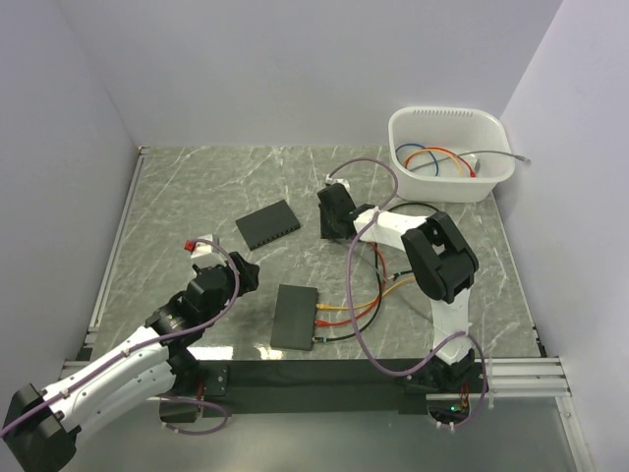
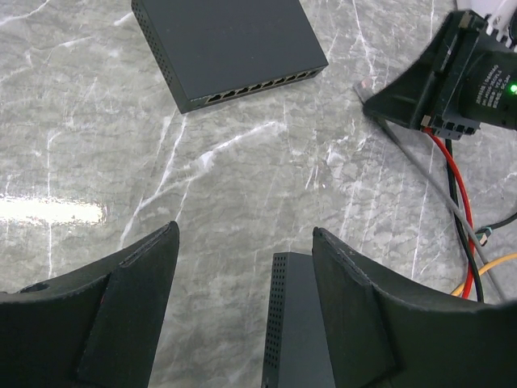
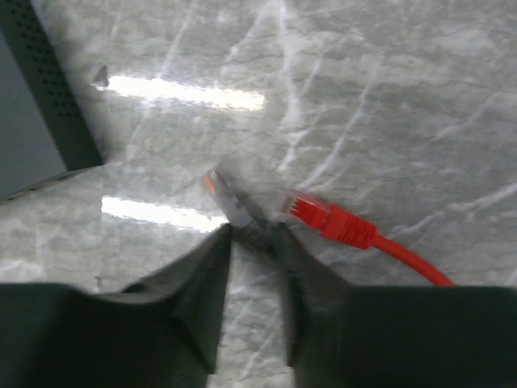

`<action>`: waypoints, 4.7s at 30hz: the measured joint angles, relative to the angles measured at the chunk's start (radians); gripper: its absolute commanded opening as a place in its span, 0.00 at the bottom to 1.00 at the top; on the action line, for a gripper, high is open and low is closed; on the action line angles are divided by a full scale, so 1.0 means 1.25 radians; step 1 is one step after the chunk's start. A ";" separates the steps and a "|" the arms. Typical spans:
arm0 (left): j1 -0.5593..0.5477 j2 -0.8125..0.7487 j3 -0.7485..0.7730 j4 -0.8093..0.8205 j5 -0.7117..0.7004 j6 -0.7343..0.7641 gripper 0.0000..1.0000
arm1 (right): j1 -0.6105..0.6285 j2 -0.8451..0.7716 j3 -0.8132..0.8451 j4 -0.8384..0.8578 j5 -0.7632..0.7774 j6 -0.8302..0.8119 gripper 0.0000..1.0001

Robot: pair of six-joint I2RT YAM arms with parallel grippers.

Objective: Insert the plug into the switch port

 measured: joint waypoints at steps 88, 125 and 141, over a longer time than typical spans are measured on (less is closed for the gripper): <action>0.002 -0.226 0.185 0.008 0.507 -0.090 0.46 | 0.257 -0.611 -0.374 0.417 -0.788 0.083 0.00; 0.004 -0.265 0.184 -0.031 0.501 -0.081 0.22 | 0.259 -0.569 -0.350 0.487 -0.704 0.135 0.00; 0.005 -0.219 0.200 -0.080 0.441 -0.097 0.00 | 0.255 -0.579 -0.264 0.266 -0.500 0.023 0.66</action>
